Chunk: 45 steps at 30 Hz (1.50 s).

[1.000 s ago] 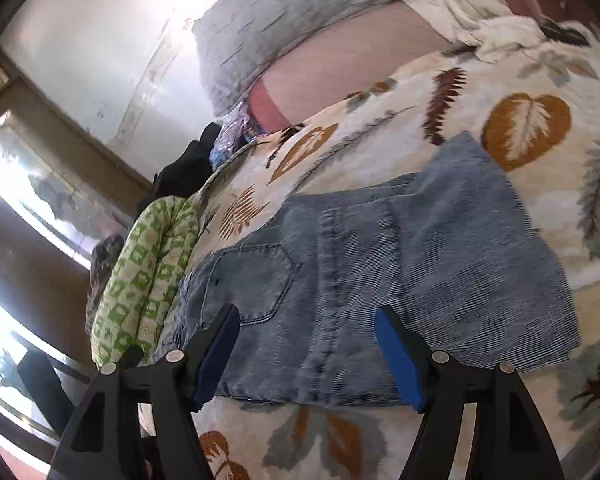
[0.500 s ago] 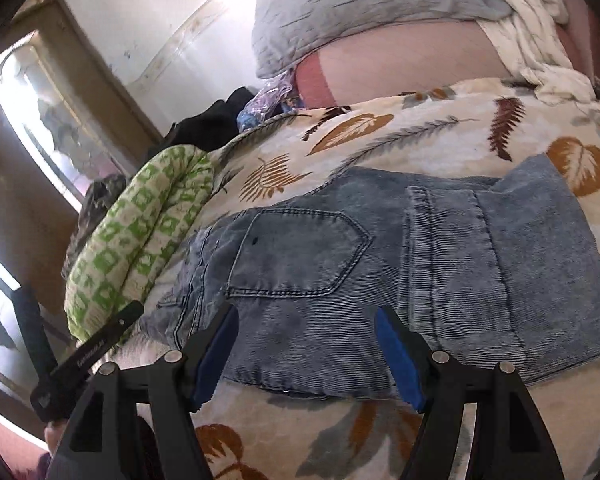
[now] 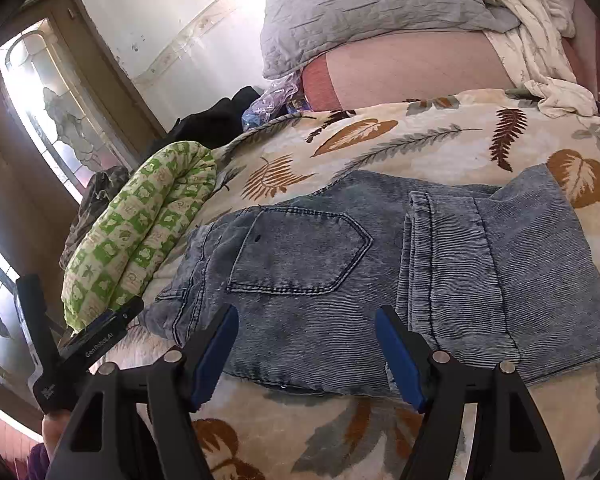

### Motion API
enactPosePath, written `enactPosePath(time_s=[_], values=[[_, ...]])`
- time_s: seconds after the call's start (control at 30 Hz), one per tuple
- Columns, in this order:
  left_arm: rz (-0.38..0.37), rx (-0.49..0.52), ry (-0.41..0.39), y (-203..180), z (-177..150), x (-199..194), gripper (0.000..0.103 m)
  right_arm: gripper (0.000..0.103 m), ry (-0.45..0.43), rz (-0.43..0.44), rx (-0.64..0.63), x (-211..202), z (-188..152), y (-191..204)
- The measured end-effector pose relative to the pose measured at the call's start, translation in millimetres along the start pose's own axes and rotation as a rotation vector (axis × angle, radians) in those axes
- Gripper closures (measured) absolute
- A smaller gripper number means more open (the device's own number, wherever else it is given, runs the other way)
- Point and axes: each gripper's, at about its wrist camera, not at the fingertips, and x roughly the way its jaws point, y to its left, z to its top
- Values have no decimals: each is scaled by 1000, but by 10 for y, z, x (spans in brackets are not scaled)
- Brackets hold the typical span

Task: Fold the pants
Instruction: 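Open both tools, release the jeans and pull the tools back, then move both tools toward the folded edge of the blue jeans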

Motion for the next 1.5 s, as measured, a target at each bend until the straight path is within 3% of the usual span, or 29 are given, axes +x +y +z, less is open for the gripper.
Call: enactPosePath(time_s=[0.9,1.5], values=[[51,54,18,-52,-39,93,25,29,25,-10,-27,79,-34,28],[29,43,33,-12,-16,109,25,29,37,-9,-43,95,-51,53]])
